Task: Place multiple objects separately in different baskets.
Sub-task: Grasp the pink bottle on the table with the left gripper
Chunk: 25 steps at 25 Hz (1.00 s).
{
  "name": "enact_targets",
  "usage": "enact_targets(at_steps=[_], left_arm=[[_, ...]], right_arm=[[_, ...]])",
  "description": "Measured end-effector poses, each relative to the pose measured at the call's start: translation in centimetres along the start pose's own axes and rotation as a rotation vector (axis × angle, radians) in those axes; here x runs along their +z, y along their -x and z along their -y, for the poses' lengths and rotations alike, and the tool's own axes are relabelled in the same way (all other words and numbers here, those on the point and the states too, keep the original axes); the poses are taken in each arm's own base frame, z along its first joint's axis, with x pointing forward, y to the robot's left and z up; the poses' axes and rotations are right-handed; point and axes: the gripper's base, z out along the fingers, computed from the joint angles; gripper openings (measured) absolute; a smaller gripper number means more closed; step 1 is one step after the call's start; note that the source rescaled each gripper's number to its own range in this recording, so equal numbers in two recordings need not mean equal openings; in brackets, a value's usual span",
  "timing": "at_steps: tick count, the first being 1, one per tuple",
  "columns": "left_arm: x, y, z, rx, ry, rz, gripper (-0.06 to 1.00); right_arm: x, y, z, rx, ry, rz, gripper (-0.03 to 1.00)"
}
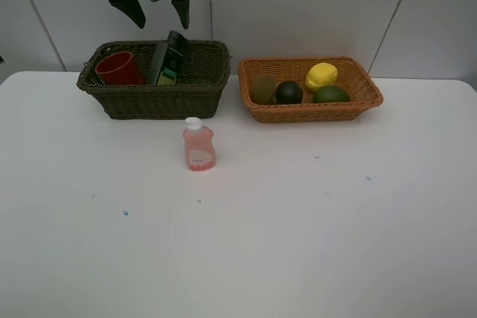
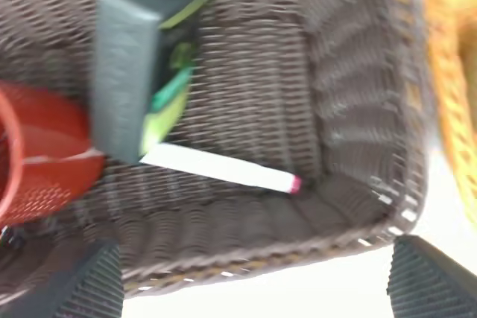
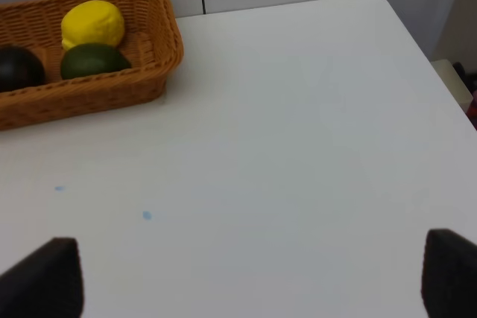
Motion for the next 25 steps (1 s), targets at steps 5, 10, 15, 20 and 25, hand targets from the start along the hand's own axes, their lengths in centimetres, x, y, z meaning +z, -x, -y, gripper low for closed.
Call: enact_targets(at_steps=[5,10,15,20,25], left_arm=[[-1.0,-1.4,4.2,0.275,-0.044,0.008,0.91],[-0.4,-3.2,7.0,0.506,-0.109,-0.033,0.91],[1.7,-5.7,8.1,0.739,-0.168,-0.129,0.91],[3.4,-7.4,7.9,1.061,-0.193,-0.194,0.91],[4.4,-8.4,7.5,1.211,-0.211,-0.234,0.91]], right_arm=[[0.0,0.0,0.0,0.0,0.0,0.0,0.99],[0.0,0.0,0.0,0.0,0.0,0.0,0.99],[0.0,0.0,0.0,0.0,0.0,0.0,0.99],[0.0,0.0,0.0,0.0,0.0,0.0,0.99],[0.0,0.0,0.0,0.0,0.0,0.0,0.99]])
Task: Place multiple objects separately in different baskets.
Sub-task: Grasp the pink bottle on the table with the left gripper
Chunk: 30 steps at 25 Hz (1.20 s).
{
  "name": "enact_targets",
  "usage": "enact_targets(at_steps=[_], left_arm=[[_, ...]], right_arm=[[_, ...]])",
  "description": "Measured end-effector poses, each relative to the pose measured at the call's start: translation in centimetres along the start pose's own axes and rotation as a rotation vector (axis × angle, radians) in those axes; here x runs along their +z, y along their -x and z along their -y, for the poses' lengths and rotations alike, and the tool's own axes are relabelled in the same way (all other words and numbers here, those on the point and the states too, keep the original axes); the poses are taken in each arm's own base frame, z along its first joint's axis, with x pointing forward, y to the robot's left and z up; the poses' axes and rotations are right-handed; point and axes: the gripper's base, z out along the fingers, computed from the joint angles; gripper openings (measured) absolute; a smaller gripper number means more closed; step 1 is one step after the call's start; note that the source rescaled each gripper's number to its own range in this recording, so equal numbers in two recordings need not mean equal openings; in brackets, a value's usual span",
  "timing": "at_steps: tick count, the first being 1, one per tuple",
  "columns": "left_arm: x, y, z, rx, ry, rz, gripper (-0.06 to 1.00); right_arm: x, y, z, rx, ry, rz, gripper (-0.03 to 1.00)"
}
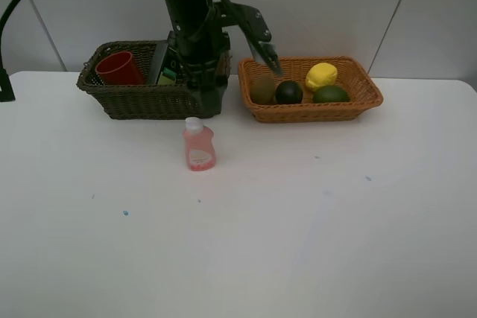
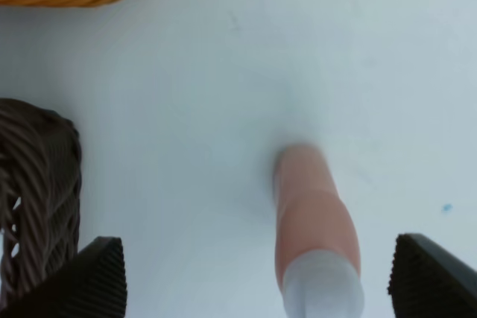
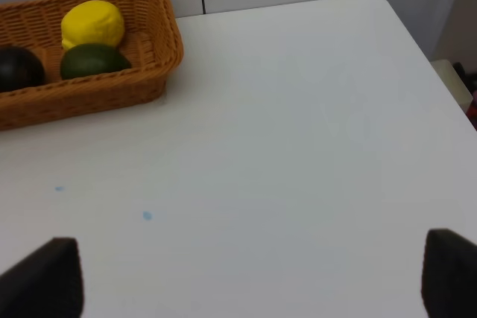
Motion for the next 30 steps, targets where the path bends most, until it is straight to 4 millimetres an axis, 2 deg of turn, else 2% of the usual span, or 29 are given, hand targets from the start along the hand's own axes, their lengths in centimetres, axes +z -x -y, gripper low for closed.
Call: enact_targets(at_steps=[13,23,30], left_arm=[[0.3,-0.4,0.4,0.014,-0.019,-0.011,0.91],[3.2,-2.6,1.9,0.021,-0.092,-0.13,0.91],[4.4,-2.9,2.1,0.026,-0.069,-0.119,0.91]], right_arm=[[0.0,0.0,0.0,0.0,0.0,0.0,0.99],[0.0,0.0,0.0,0.0,0.0,0.0,0.99],[0.0,0.0,0.0,0.0,0.0,0.0,0.99]])
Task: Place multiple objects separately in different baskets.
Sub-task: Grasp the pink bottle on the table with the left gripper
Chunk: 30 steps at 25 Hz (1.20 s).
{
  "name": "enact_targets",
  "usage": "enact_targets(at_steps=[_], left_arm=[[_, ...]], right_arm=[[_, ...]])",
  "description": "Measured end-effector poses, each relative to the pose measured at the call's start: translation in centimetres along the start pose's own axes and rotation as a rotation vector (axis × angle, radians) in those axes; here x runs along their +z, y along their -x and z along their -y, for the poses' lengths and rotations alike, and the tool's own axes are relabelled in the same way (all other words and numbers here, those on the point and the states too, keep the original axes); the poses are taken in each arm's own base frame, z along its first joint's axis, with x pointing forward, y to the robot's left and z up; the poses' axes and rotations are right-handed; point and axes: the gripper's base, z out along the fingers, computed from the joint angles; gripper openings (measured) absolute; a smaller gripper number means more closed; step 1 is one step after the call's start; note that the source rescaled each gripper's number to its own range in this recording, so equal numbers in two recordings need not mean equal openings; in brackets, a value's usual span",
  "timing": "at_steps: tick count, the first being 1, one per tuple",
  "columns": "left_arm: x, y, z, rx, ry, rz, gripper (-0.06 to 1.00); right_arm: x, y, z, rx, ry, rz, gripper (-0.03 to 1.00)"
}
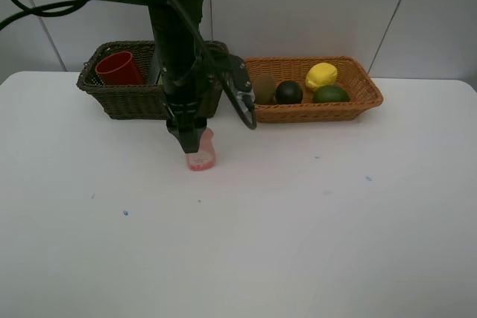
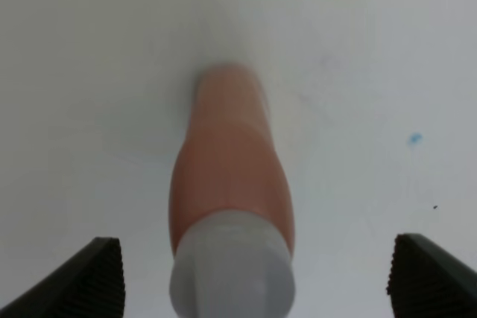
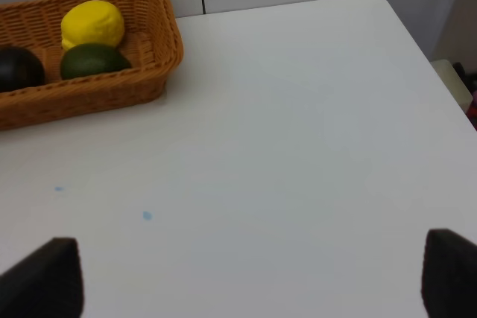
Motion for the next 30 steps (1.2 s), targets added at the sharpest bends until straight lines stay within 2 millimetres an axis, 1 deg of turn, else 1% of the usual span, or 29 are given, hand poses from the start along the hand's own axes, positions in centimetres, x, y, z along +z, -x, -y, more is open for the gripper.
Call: enact_targets(at_steps=[6,14,17,20,25,26,27,28,30], left_arm=[[0.6,0.1,-0.1,0.0,0.008,0.008,0.91],[3.3,0.5,-0.5,0.0,-0.002,-0.002,0.91],[4.0,0.6,-0.6,0.0,0.0,0.0,0.91],[4.5,0.7,-0.6,0.0,-0.004,-0.004,0.91],[4.8,0.7,-0.6,-0.005,-0.016,-0.004,0.91],[4.8,0.8,-0.6,-0.006,-0.016,-0.003,0.9],[4.8,0.8,-0.6,-0.006,-0.017,-0.002,0.85],[4.8,0.8,-0.6,-0.006,-0.017,-0.003,0.77],[4.8,0.7,-0.5,-0.007,-0.029,-0.013,0.5]], right_arm=[[0.0,0.0,0.0,0.0,0.0,0.0,0.99],[0.0,0.0,0.0,0.0,0.0,0.0,0.99],[0.0,0.0,0.0,0.0,0.0,0.0,0.99],[0.0,0.0,0.0,0.0,0.0,0.0,0.99],[0.0,0.0,0.0,0.0,0.0,0.0,0.99],[0.0,0.0,0.0,0.0,0.0,0.0,0.99],[0.0,0.0,0.0,0.0,0.0,0.0,0.99],[0.0,0.0,0.0,0.0,0.0,0.0,0.99],[0.0,0.0,0.0,0.0,0.0,0.0,0.99]])
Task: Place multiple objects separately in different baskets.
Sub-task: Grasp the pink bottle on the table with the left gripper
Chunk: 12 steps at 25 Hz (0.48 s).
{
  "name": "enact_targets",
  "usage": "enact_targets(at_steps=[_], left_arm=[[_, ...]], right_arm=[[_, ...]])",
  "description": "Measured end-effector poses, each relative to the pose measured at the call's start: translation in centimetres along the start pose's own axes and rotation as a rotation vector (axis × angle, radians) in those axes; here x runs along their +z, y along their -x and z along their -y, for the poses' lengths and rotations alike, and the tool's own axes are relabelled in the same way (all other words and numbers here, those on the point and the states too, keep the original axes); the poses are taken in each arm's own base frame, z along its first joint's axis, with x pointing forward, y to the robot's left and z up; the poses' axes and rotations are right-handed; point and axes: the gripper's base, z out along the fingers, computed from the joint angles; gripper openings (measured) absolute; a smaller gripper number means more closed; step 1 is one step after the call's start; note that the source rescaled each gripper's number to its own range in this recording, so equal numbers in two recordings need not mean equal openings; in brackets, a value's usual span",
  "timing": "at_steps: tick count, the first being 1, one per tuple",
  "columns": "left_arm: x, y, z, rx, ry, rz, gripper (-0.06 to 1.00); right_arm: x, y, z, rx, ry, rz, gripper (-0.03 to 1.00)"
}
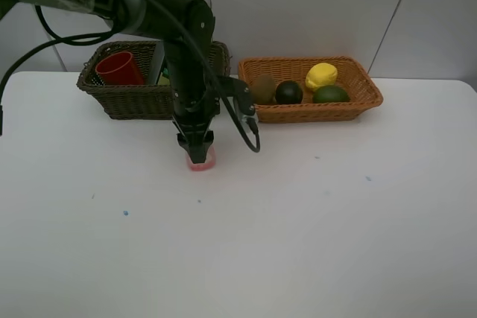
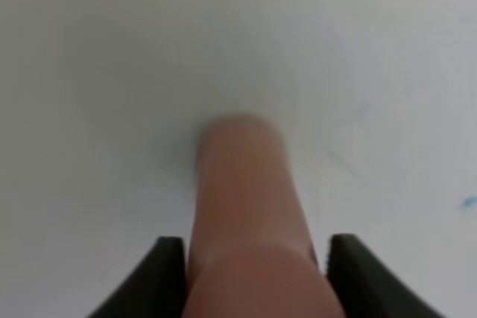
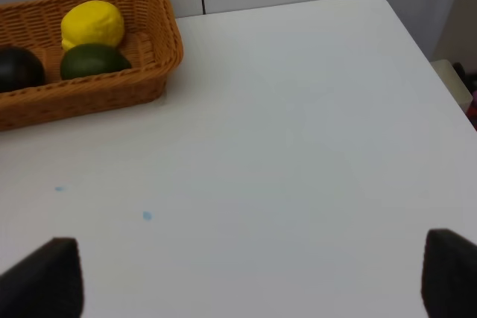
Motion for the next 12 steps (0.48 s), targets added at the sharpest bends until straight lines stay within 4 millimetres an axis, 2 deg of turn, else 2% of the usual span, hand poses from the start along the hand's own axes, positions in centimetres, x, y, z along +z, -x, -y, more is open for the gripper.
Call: enact_targets(at_steps=[1,12], left_arm=[[0.0,-0.09,0.02,0.003,-0.002,-0.01,0.37],[-0.35,-0.65,0.18,0.023,-0.005,-0.063,0.39]], right_arm=[[0.0,0.0,0.0,0.0,0.0,0.0,0.99],[0.0,0.0,0.0,0.0,0.0,0.0,0.99]])
